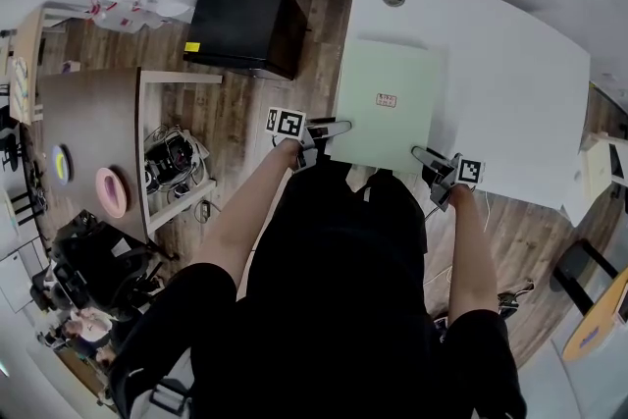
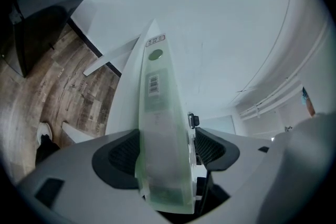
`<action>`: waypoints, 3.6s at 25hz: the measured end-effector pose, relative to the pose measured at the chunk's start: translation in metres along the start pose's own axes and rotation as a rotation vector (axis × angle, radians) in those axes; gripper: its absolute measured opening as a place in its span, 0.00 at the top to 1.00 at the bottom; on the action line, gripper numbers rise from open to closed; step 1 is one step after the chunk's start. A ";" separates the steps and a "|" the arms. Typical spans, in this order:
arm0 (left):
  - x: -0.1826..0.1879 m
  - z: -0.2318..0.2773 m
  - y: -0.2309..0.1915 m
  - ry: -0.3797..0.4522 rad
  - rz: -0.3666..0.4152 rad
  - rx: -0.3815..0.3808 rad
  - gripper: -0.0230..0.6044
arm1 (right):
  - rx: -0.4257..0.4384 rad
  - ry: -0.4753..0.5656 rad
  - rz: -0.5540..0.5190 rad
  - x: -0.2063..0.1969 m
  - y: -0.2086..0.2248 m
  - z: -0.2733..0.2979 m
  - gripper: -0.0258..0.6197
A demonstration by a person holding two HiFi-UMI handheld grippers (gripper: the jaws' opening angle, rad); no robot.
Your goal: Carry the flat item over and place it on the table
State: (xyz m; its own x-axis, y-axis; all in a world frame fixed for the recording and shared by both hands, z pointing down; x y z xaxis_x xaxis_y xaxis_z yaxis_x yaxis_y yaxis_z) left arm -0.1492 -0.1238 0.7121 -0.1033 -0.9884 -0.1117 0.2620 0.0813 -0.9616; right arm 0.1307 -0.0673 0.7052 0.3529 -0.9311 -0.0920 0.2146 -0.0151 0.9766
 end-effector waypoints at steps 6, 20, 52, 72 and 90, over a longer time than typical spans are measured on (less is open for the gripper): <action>0.002 0.006 0.001 -0.018 0.027 0.018 0.42 | -0.152 0.003 -0.063 -0.004 0.005 0.000 0.48; 0.005 0.006 0.000 0.012 0.038 0.056 0.42 | -0.303 -0.002 -0.154 -0.010 0.008 -0.001 0.48; 0.027 0.025 0.005 0.068 0.083 0.132 0.42 | -0.446 0.051 -0.254 0.016 0.005 -0.004 0.48; 0.001 -0.009 0.076 0.377 0.302 0.233 0.42 | -0.346 0.087 -0.457 0.016 -0.058 -0.026 0.48; -0.089 -0.003 0.236 0.621 0.802 0.406 0.92 | -0.285 0.243 -0.800 -0.019 -0.180 -0.033 0.48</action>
State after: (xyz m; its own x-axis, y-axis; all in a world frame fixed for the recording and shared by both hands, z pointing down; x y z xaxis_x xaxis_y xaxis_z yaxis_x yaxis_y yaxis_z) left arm -0.0805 -0.0159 0.4945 -0.1976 -0.4208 -0.8854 0.7542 0.5117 -0.4115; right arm 0.1152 -0.0347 0.5244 0.1762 -0.5769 -0.7976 0.6879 -0.5074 0.5190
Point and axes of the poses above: the fingertips, and each gripper's own axes: z forward along the fingers, y to its right, x out of its top, the point moved 5 cm from there along -z, backward along the fingers, and after that the axes turned 1 degree about -x, right-handed, at the moved point
